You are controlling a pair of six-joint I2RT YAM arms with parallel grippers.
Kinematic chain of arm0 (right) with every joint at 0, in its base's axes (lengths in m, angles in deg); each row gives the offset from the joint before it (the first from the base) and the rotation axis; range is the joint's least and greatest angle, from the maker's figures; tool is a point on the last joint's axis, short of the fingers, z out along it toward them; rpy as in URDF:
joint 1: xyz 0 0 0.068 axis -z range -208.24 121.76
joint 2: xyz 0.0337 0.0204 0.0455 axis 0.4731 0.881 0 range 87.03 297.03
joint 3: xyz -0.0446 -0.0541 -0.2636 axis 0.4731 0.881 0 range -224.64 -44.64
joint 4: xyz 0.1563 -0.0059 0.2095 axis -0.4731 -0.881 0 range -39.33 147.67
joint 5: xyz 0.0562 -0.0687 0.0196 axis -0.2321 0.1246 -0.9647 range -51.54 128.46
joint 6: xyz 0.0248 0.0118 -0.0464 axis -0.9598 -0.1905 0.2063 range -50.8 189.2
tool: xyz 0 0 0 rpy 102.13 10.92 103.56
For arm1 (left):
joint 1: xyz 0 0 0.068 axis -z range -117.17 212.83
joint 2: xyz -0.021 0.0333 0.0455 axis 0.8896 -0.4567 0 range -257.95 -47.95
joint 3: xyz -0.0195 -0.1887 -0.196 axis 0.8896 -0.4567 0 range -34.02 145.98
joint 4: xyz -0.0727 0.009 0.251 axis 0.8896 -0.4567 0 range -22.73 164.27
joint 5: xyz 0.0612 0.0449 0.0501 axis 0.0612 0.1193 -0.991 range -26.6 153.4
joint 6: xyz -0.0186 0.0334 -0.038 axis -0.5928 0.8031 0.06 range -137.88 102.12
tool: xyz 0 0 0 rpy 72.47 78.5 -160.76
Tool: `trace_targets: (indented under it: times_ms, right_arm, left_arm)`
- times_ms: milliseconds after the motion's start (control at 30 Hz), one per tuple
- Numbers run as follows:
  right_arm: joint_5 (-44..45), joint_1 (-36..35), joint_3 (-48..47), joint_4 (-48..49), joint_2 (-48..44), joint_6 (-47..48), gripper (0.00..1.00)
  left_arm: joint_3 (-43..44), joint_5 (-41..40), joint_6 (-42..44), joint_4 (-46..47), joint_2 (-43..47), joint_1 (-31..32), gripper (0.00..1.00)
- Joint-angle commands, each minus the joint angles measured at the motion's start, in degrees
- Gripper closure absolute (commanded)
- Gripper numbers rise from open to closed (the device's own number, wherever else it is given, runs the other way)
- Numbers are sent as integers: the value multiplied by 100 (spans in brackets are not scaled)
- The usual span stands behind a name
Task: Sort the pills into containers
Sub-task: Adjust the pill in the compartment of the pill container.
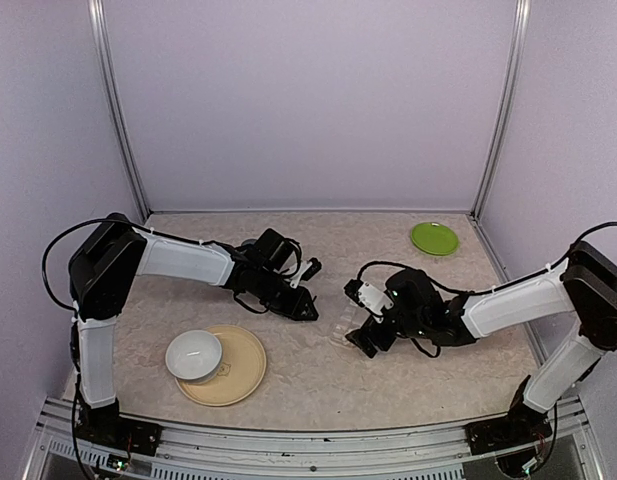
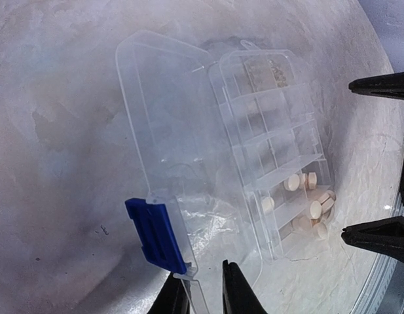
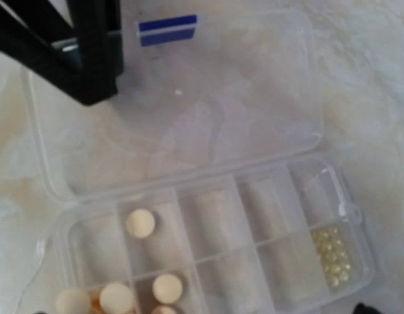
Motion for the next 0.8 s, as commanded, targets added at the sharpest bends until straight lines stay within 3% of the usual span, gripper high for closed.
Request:
trace_targets:
  times_ms: [0,467,767]
  right_arm:
    - [241,-117,-203,92,110,62,0]
    - [247,-264,-357,87,342,120,0]
    - [992,-266,-473,-86,509,-27,0]
  left_arm:
    - [123,47,112,-111,-39,-30,83]
    - [127,68,106,-94,-33,-30,83]
    - [108,90,110,-91,-14,-30,83]
